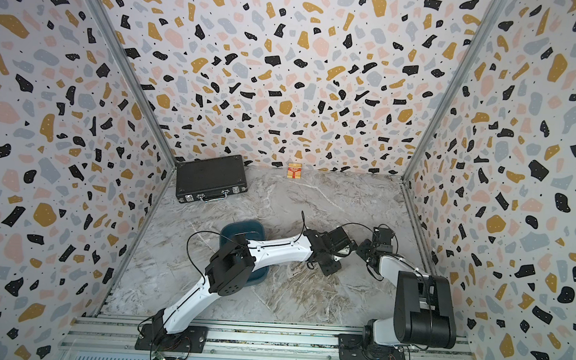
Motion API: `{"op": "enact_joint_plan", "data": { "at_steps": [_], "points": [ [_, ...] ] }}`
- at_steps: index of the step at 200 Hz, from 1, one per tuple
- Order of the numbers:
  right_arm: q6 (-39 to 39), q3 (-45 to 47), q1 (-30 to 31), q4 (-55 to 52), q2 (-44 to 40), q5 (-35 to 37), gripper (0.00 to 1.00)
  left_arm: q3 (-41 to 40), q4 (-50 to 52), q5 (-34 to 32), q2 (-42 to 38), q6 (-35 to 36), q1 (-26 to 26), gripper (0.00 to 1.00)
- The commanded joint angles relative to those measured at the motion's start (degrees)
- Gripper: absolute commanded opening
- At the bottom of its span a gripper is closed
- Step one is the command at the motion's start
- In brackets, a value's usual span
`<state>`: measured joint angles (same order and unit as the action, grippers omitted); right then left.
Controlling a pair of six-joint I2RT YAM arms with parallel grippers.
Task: Put the usb flash drive into the storage box
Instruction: Pick up the USB flash from the center of the board, then place the USB flash in the storage box.
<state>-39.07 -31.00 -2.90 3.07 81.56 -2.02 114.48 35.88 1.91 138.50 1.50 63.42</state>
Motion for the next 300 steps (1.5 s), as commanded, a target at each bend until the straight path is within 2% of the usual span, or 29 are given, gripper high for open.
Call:
{"op": "enact_joint_plan", "data": {
  "at_steps": [1,17,51,90,108,135,159,177,193,205,220,257,300],
  "points": [
    [-0.6,1.0,-0.2,-2.2,0.3,-0.5,0.39,-3.0,2.9,2.0,1.8,0.8,1.0,0.24],
    [-0.6,1.1,-0.2,-2.1,0.4,-0.7,0.39,-2.9,3.2,1.5,1.6,0.7,0.9,0.21],
    [-0.5,1.1,-0.2,-1.9,0.5,-0.9,0.39,-1.5,4.5,1.4,0.3,0.2,1.1,0.21],
    [-0.5,1.1,-0.2,-1.9,0.5,-1.0,0.39,-2.2,6.4,0.3,-7.1,-0.9,1.7,0.19],
    [-0.5,1.1,-0.2,-1.8,0.6,-1.1,0.39,-7.4,5.2,-2.1,-14.4,-3.3,1.7,0.16],
    [-0.4,1.1,-0.2,-1.4,0.7,-1.5,0.39,-22.5,-0.2,-6.5,-30.7,-7.8,0.4,0.17],
    [-0.3,1.0,-0.2,-1.3,1.1,-2.0,0.39,-33.9,-0.2,-9.3,-44.4,-13.9,-5.6,0.16],
    [-0.2,1.0,-0.2,-1.1,1.2,-2.2,0.39,-42.8,0.0,-11.2,-53.3,-19.6,-13.7,0.16],
    [-0.2,1.0,-0.2,-1.0,1.3,-2.4,0.39,-49.8,0.2,-10.2,-57.6,-24.9,-22.1,0.17],
    [-0.2,1.0,-0.2,-0.9,1.4,-2.5,0.39,-53.8,-0.9,-8.0,-58.2,-27.0,-26.7,0.17],
    [-0.2,0.9,-0.2,-0.9,1.7,-2.8,0.39,-54.6,-0.6,-8.4,-55.8,-28.1,-29.0,0.17],
    [0.0,0.8,-0.2,-0.8,1.8,-3.3,0.39,-51.6,-4.1,-5.7,-46.3,-28.3,-31.1,0.16],
    [0.0,0.7,-0.2,-0.8,2.2,-3.6,0.39,-49.6,-6.8,-2.9,-40.0,-30.0,-31.1,0.17]
  ]
}}
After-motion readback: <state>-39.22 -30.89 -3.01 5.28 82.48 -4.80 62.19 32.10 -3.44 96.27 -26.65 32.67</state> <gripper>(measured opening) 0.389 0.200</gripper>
